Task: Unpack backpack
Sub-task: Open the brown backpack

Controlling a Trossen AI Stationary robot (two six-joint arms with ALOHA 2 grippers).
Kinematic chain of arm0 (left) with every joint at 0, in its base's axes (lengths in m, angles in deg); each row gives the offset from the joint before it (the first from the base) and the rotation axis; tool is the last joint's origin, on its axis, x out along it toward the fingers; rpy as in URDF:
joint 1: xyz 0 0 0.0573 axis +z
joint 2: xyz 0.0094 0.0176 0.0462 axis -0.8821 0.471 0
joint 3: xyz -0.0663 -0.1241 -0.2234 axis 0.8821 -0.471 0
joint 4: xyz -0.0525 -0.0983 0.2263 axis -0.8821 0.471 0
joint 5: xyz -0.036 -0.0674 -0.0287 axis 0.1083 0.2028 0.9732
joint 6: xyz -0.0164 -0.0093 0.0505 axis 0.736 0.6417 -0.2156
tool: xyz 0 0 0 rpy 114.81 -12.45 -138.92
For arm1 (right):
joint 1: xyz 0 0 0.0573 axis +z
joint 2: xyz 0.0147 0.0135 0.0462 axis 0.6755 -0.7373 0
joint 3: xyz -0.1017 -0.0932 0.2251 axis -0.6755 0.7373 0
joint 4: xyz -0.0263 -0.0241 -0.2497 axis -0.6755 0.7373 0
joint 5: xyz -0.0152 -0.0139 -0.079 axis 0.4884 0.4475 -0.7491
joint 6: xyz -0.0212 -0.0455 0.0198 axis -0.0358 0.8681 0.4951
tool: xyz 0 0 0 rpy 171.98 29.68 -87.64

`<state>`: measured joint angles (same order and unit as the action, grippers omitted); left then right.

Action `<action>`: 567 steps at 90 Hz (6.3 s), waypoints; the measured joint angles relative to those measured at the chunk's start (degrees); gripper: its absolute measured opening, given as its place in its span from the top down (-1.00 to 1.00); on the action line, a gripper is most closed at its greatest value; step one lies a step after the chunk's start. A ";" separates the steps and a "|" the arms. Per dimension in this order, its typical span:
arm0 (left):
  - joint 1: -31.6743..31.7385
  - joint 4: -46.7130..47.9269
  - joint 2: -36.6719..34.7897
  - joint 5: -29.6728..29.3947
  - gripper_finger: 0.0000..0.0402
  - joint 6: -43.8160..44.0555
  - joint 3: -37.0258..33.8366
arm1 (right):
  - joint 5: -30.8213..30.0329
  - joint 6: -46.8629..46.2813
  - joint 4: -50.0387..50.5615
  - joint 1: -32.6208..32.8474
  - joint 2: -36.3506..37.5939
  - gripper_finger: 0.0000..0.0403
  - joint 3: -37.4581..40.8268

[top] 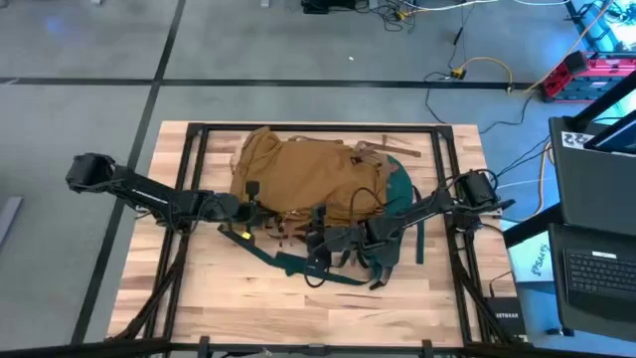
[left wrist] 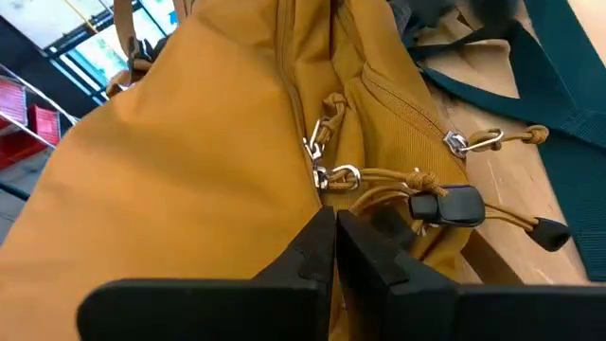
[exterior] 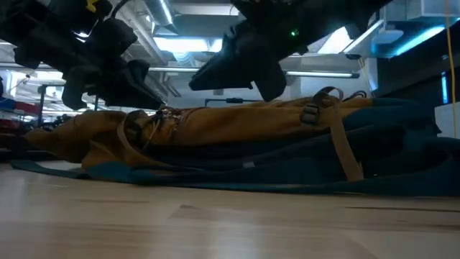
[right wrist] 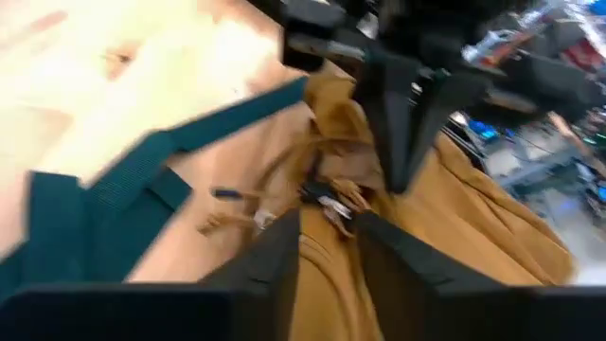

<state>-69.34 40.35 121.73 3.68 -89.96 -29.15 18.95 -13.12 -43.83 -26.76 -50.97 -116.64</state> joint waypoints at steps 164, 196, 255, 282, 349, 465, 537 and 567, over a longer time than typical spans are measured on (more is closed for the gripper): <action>-0.08 0.85 -0.04 -0.06 1.00 4.22 -0.02 | -4.12 9.48 0.70 -1.84 -13.25 0.47 -10.13; -0.07 0.87 -0.04 -0.08 1.00 4.06 -0.02 | -3.14 9.36 -0.67 -1.32 -13.25 0.48 -10.12; -0.07 0.89 -0.04 -0.08 1.00 4.23 -0.04 | -3.53 9.43 -0.77 -1.08 -13.25 0.95 -10.12; -1.51 -2.25 -0.04 1.75 0.93 -1.68 -0.04 | -9.19 9.64 -0.46 -1.02 -12.84 0.98 -10.11; -4.79 -17.23 14.33 -1.89 0.17 -0.02 0.71 | -12.83 11.16 -2.27 -1.10 -11.62 1.00 -10.06; -4.65 -13.83 23.53 -8.26 0.86 2.95 5.98 | -22.29 -5.18 24.01 0.02 -6.03 1.00 -13.56; -7.87 -6.80 23.02 -9.68 0.88 10.63 5.97 | -28.87 -12.80 33.57 2.59 -3.28 1.00 -13.25; -7.89 -7.42 22.61 -9.80 0.88 10.72 5.52 | -28.10 -17.74 34.94 5.82 -3.28 1.00 -13.23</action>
<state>-77.24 32.93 144.34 -6.12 -79.24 -23.63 -9.15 -30.86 -8.89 -20.94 -54.25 -129.87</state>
